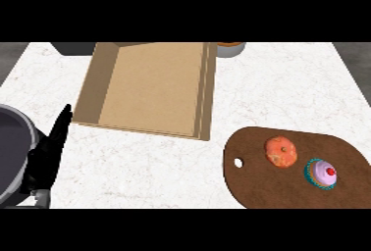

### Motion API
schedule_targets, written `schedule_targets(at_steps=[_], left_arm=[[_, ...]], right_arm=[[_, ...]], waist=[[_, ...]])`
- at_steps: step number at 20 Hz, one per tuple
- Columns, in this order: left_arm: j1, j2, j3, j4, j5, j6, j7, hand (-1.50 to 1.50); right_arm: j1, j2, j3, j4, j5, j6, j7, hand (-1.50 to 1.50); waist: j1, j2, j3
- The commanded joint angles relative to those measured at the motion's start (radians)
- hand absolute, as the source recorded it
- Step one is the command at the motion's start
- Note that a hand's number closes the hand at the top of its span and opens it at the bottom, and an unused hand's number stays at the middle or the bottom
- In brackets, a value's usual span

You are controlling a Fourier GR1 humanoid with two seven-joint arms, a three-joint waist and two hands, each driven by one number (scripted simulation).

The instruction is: Pick the cupcake from the cutting board and place it in the cardboard box

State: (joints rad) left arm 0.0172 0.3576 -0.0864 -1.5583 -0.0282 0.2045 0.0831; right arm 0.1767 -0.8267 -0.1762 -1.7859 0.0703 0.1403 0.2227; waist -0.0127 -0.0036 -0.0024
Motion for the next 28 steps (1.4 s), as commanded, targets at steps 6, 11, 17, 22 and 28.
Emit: schedule_targets(at_steps=[6, 11, 17, 22, 28], left_arm=[[-0.03, -0.007, -0.003, 0.008, -0.024, -0.015, 0.041, 0.0], [-0.029, -0.024, 0.026, 0.052, -0.014, -0.053, -0.023, 0.0], [0.024, -0.036, 0.057, 0.003, -0.037, -0.063, -0.022, 0.0], [-0.008, -0.1, 0.021, 0.012, -0.102, -0.04, 0.023, 0.0], [0.058, -0.116, 0.036, -0.075, -0.106, -0.076, 0.027, 0.0]], right_arm=[[-0.002, -0.043, 0.159, -0.263, -0.042, 0.2, 0.425, -1.5], [-0.085, 0.061, 0.233, -0.288, 0.053, 0.178, 0.59, -1.5], [-0.041, 0.13, 0.197, -0.143, 0.182, 0.239, 0.46, -1.5], [-0.007, 0.175, 0.164, -0.223, 0.199, 0.312, 0.533, -1.5], [0.012, 0.237, 0.095, -0.175, 0.268, 0.343, 0.412, -1.5]], waist=[[0.01, 0.002, 0.001], [0.018, 0.004, 0.001], [0.014, 0.003, 0.002], [0.01, 0.003, 0.002], [0.011, 0.002, 0.002]])
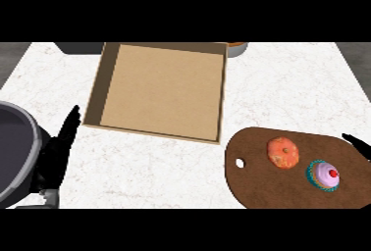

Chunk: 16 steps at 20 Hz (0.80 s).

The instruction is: Pick the cupcake from the cutting board and place it in the cardboard box

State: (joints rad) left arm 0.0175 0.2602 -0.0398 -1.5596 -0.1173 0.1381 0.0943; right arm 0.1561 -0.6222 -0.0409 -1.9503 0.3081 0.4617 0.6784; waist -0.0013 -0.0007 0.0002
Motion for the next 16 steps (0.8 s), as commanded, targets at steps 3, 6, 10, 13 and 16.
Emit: schedule_targets(at_steps=[3, 6, 10, 13, 16], left_arm=[[-0.02, 0.014, 0.051, 0.0, 0.02, -0.057, 0.012, 0.0], [-0.057, -0.031, 0.037, 0.04, -0.037, -0.027, 0.021, 0.0], [-0.039, -0.015, 0.076, 0.05, -0.021, -0.069, -0.009, 0.0], [0.047, -0.047, 0.041, -0.069, -0.044, -0.052, 0.013, 0.0], [-0.035, -0.063, 0.057, 0.02, -0.072, -0.04, 0.009, 0.0]], right_arm=[[-0.043, 0.131, 0.101, 0.055, 0.165, -0.04, 0.004, -1.5], [-0.061, 0.093, -0.05, 0.024, 0.071, 0.076, -0.011, -1.5], [0.018, 0.147, -0.034, -0.033, 0.144, 0.064, -0.033, -1.5], [0.014, 0.187, -0.009, 0.065, 0.211, 0.015, -0.118, -1.5], [-0.006, 0.227, 0.011, 0.082, 0.256, 0.007, -0.112, -1.5]], waist=[[0.003, 0.001, 0.0], [-0.001, 0.001, 0.0], [-0.003, 0.0, 0.0], [0.002, 0.0, 0.0], [-0.001, 0.001, 0.0]])
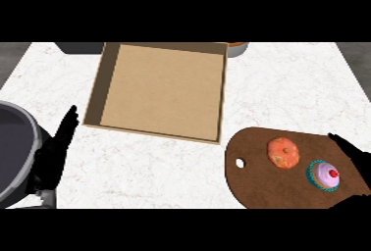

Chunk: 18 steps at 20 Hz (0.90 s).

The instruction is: Pick the cupcake from the cutting board and place it in the cardboard box

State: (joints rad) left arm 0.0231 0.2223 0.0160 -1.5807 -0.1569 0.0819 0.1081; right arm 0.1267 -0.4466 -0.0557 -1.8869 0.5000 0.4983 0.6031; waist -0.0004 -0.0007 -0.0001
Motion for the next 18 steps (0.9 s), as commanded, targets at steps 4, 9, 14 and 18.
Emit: schedule_targets(at_steps=[4, 9, 14, 18], left_arm=[[-0.017, 0.008, 0.032, -0.061, -0.001, -0.049, 0.062, 0.0], [-0.003, 0.021, 0.082, 0.07, 0.022, -0.089, -0.08, 0.0], [0.033, -0.047, 0.026, -0.022, -0.03, -0.047, -0.023, 0.0], [-0.031, -0.05, 0.039, 0.031, -0.049, -0.029, -0.001, 0.0]], right_arm=[[-0.028, 0.022, -0.057, 0.058, 0.036, 0.041, -0.058, -1.5], [-0.038, 0.073, 0.017, 0.126, 0.143, 0.001, -0.082, -1.5], [0.019, 0.096, -0.018, 0.16, 0.149, -0.015, -0.184, 1.5], [-0.005, 0.083, 0.021, 0.142, 0.255, -0.08, -0.209, 1.5]], waist=[[0.0, 0.0, 0.0], [0.002, 0.001, 0.0], [0.001, 0.0, 0.0], [0.001, 0.0, 0.0]])
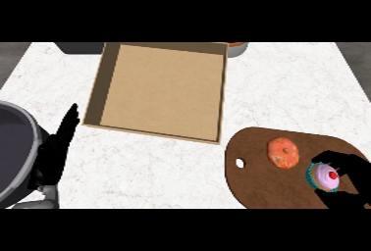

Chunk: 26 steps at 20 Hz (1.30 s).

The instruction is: Pick the cupcake from the cutting board and place it in the cardboard box

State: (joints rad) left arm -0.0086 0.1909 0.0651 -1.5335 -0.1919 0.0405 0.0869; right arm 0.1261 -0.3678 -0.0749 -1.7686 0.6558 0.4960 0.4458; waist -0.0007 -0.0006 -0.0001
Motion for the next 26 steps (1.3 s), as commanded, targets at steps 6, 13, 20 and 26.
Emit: schedule_targets(at_steps=[6, 13, 20, 26], left_arm=[[-0.009, -0.003, 0.022, 0.018, 0.011, -0.02, -0.022, 0.0], [-0.046, -0.04, -0.084, -0.04, -0.014, -0.047, 0.005, 0.0], [-0.086, -0.033, -0.072, -0.025, -0.022, -0.041, 0.051, 0.0], [-0.088, -0.034, -0.046, -0.006, -0.04, -0.004, 0.034, 0.0]], right_arm=[[-0.027, -0.004, 0.018, -0.022, 0.183, -0.151, -0.051, 1.5], [-0.432, -0.236, 0.179, 0.058, 0.265, -0.138, -0.41, 1.5], [-0.707, -0.254, 0.193, 0.371, 0.312, -0.341, -0.711, 1.5], [-0.933, -0.161, 0.159, 0.629, 0.196, -0.373, -0.94, 1.5]], waist=[[-0.001, 0.0, 0.0], [0.17, 0.04, 0.001], [0.127, 0.035, 0.004], [0.074, 0.02, 0.001]])
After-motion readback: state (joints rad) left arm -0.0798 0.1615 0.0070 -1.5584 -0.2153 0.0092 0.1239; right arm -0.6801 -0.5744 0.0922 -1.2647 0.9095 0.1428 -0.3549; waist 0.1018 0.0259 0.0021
